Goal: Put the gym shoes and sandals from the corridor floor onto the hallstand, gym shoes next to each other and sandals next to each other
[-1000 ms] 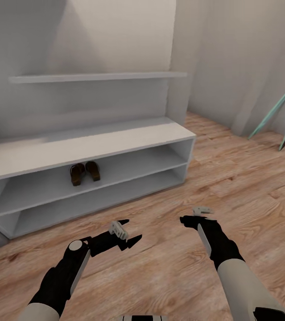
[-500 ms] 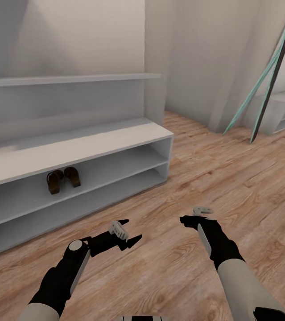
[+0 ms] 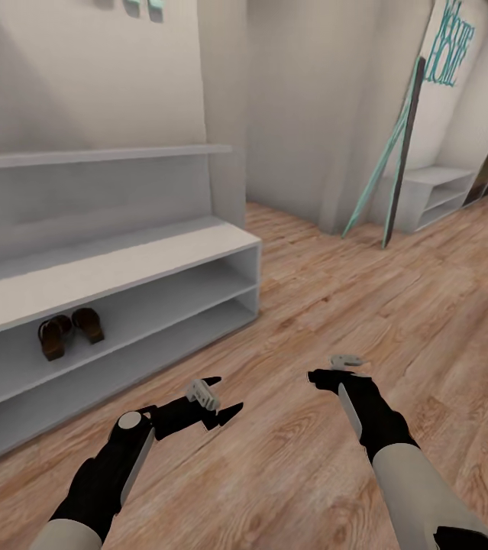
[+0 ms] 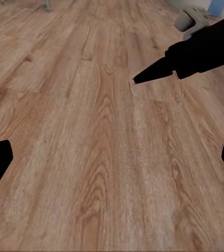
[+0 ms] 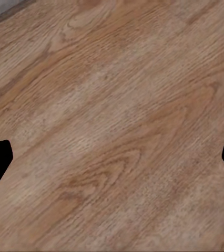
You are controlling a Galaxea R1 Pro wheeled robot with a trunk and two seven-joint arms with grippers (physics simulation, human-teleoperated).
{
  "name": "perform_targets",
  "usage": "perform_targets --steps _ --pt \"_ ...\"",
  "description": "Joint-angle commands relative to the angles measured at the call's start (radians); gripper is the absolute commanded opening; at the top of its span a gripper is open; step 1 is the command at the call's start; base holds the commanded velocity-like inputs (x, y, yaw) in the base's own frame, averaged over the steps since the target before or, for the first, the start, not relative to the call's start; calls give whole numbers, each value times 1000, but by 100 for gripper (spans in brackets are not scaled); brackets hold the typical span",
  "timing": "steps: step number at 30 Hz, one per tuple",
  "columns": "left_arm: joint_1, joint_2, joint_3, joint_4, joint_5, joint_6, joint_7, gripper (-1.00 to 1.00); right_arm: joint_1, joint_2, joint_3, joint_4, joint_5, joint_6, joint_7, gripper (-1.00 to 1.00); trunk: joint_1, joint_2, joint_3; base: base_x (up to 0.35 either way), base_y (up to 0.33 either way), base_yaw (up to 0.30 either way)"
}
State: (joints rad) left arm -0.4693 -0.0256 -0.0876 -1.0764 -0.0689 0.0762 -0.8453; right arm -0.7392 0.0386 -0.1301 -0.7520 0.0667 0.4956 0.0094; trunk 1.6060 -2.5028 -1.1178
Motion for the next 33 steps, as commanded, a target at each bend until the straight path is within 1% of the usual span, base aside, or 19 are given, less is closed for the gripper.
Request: perform_targets --steps 1,8,22,33 --pt "0 0 2 -2 -3 8 -5 100 0 1 -3 -1 7 5 1 100 -1 0 4 0 0 -279" --pt "0 0 2 -2 -3 9 -5 100 -1 1 -3 -1 7 5 1 100 -4 2 34 0 0 -279" --pt "0 1 2 -2 -3 8 -5 100 0 1 -3 -1 7 6 1 100 -4 2 41 0 0 -279" --pt "0 1 2 -2 -3 8 -5 100 -1 1 -3 -1 5 5 1 100 -4 2 42 0 0 -289"
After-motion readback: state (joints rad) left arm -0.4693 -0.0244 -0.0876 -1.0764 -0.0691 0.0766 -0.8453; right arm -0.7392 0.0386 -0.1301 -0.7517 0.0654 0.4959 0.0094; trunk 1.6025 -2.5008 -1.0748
